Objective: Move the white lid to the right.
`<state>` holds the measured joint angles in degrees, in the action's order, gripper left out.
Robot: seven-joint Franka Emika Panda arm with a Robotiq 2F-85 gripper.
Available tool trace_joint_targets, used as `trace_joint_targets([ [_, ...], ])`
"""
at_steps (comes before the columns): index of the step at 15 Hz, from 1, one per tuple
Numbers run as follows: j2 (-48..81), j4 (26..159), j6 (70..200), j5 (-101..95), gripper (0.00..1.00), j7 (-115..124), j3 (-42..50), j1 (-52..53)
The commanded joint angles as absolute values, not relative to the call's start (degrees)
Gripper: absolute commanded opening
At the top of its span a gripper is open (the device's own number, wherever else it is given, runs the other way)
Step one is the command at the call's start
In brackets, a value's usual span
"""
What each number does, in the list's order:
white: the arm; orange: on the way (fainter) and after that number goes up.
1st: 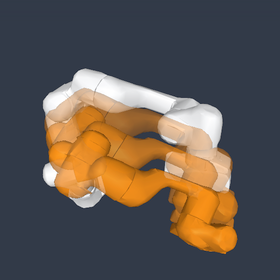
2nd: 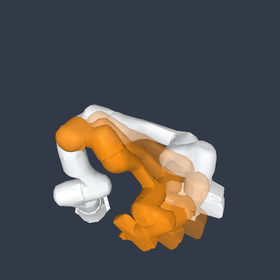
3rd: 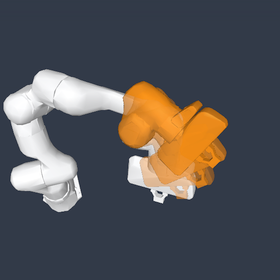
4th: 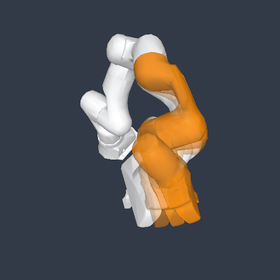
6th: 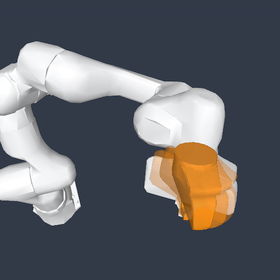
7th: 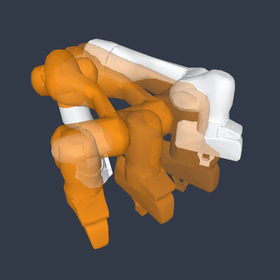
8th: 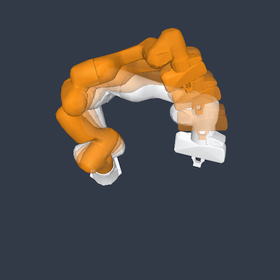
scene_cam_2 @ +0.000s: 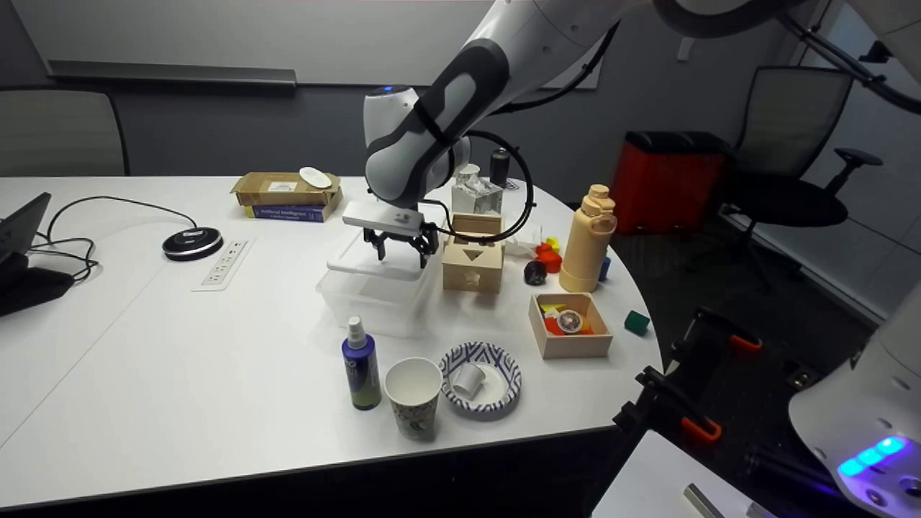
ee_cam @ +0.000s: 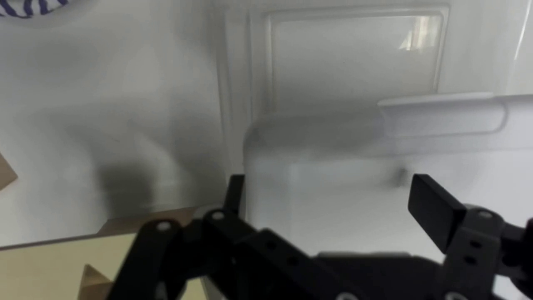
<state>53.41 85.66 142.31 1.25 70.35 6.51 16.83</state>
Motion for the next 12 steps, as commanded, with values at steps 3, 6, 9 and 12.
trace_joint_targets([
  [3, 51.20, 86.15, 140.37, 1.34, 1.00, 71.84, 5.43, 18.77],
  [6, 51.88, 85.95, 140.54, 1.35, 1.00, 71.89, 4.87, 19.45],
  [9, 52.58, 86.06, 140.59, 1.08, 1.00, 72.25, 5.21, 20.03],
  [12, 53.40, 85.73, 140.85, 0.92, 1.00, 72.20, 5.49, 20.00],
])
